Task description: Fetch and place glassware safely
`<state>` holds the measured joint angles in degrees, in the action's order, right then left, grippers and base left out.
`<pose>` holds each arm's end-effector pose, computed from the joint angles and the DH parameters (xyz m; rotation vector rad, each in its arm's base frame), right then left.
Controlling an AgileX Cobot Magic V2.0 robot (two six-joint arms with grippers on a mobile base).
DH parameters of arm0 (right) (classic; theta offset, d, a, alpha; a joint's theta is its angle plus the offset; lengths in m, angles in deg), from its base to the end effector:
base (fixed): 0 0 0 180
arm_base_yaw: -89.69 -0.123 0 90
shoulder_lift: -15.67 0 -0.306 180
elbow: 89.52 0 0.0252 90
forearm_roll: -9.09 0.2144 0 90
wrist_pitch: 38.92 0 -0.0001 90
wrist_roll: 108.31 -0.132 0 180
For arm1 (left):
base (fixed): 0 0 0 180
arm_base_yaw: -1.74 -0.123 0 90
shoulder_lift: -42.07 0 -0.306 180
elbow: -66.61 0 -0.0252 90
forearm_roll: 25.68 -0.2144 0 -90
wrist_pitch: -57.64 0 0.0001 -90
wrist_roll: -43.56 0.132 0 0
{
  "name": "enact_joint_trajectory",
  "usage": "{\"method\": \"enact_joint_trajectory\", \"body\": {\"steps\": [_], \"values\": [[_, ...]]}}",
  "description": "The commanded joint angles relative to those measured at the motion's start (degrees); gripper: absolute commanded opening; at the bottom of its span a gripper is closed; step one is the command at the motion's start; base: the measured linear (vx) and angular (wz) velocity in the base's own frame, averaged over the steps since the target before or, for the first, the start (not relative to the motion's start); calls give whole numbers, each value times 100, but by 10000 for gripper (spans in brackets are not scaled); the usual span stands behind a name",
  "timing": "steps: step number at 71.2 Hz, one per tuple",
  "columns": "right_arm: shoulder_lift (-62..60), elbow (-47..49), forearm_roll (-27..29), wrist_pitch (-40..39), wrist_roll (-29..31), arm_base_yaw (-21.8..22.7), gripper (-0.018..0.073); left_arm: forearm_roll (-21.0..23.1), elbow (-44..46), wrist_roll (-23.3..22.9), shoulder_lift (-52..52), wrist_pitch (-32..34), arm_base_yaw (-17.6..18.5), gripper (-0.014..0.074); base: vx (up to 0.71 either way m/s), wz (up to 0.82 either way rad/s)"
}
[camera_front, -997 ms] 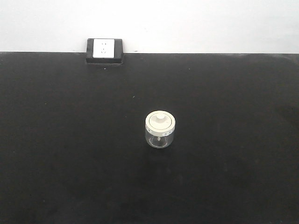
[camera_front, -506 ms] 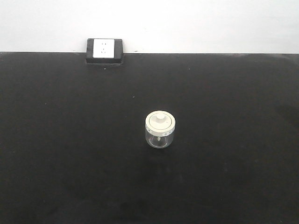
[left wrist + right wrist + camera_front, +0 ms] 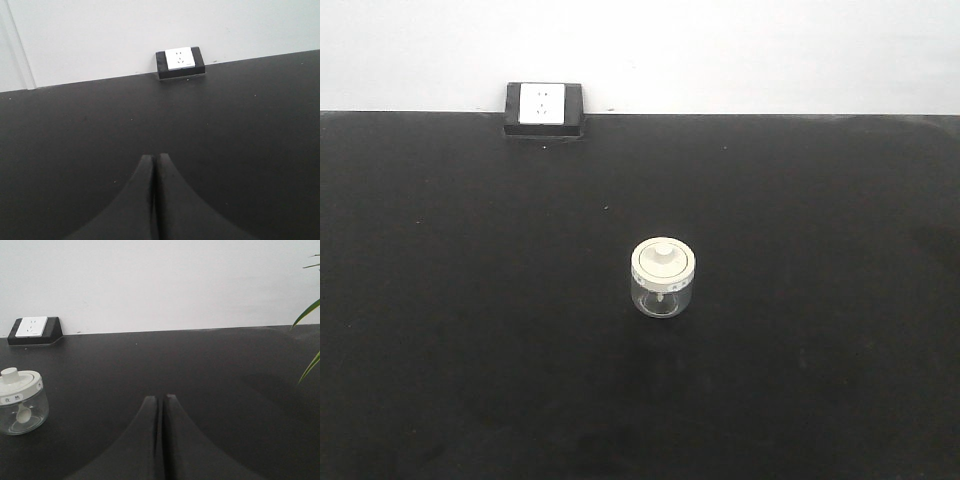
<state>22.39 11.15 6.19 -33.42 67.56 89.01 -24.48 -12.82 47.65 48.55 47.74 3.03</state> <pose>0.0402 -0.0002 0.1951 0.0116 1.5977 0.0222 0.0393 -0.0014 0.1845 0.0640 1.6710 0.0183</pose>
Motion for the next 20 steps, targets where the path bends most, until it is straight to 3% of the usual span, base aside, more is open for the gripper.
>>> {"method": "enact_joint_trajectory", "body": {"steps": [1, 20], "values": [[-72, -109, -27, -400, 41, 33, -1, 43, -159, -15, -54, 404, 6, -7, 0, 0], [-72, -109, -27, -346, 41, 33, -1, 43, -159, -15, -54, 404, 6, -7, 0, 0]]}}
